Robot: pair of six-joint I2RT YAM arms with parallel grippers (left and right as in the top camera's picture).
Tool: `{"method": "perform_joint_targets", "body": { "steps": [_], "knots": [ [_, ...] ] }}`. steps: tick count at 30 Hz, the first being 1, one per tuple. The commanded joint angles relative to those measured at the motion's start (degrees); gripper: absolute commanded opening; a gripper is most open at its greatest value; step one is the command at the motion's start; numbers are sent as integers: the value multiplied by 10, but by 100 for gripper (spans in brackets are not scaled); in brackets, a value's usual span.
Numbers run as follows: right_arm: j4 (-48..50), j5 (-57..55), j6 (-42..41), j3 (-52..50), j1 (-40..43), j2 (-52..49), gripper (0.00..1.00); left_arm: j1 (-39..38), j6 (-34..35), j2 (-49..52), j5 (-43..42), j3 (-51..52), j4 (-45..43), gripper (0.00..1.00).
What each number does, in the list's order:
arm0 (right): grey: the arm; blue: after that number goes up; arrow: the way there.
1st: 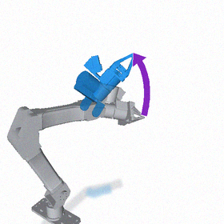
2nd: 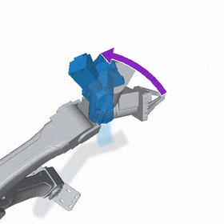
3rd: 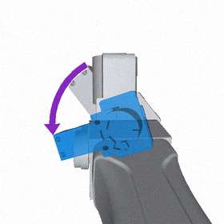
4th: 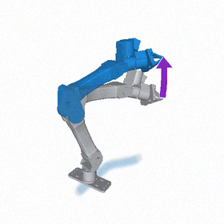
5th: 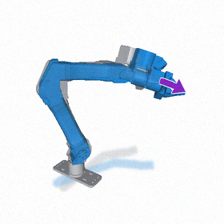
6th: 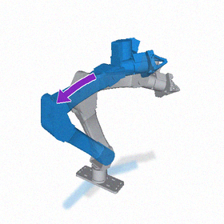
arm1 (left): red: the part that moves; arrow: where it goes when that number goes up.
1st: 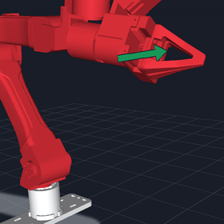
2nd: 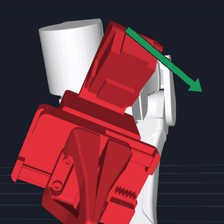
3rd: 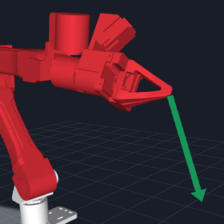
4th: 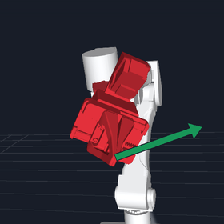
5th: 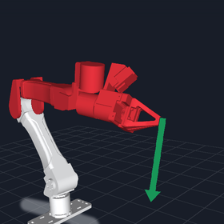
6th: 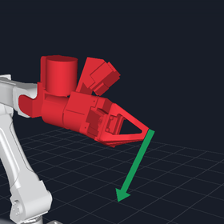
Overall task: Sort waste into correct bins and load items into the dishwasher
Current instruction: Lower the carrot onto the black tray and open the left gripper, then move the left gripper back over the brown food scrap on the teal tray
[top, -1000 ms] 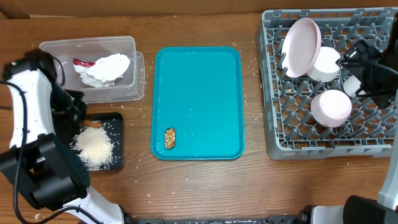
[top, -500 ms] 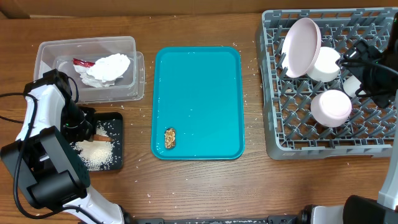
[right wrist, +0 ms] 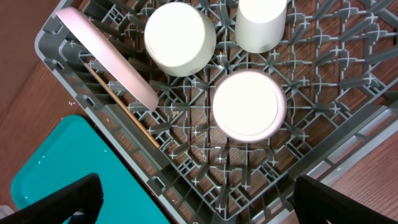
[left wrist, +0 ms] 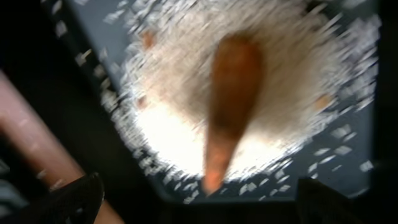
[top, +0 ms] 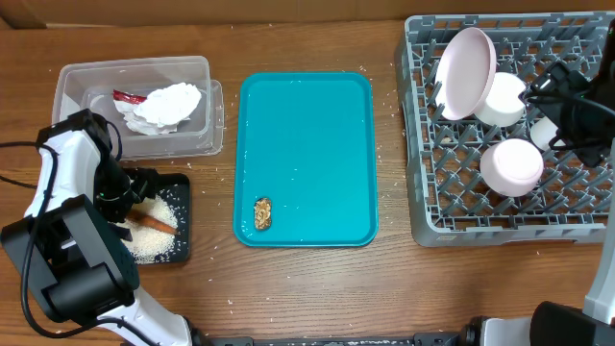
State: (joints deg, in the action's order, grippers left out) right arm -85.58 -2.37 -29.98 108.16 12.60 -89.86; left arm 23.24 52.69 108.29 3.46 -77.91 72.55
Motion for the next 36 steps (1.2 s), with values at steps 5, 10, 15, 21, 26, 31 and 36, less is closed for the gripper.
{"method": "perform_joint_targets", "body": {
  "steps": [5,10,15,21,26,31,36],
  "knots": [
    [2,-6,-1,5,0,3,100,-1,-13,-4,5,-106,101,100],
    [2,-6,-1,5,0,3,100,-22,-30,-44,-2,-127,123,100],
    [2,-6,-1,5,0,3,100,-77,-43,-82,-15,-126,125,100],
    [2,-6,-1,5,0,3,100,-178,-74,-87,-31,-121,115,100],
    [2,-6,-1,5,0,3,100,-275,-75,-87,-31,-113,89,100],
    [2,-6,-1,5,0,3,100,-367,-75,-86,-27,-105,49,100],
    [2,-6,-1,5,0,3,100,-439,-75,-86,-14,-81,7,100]
  ]
}}
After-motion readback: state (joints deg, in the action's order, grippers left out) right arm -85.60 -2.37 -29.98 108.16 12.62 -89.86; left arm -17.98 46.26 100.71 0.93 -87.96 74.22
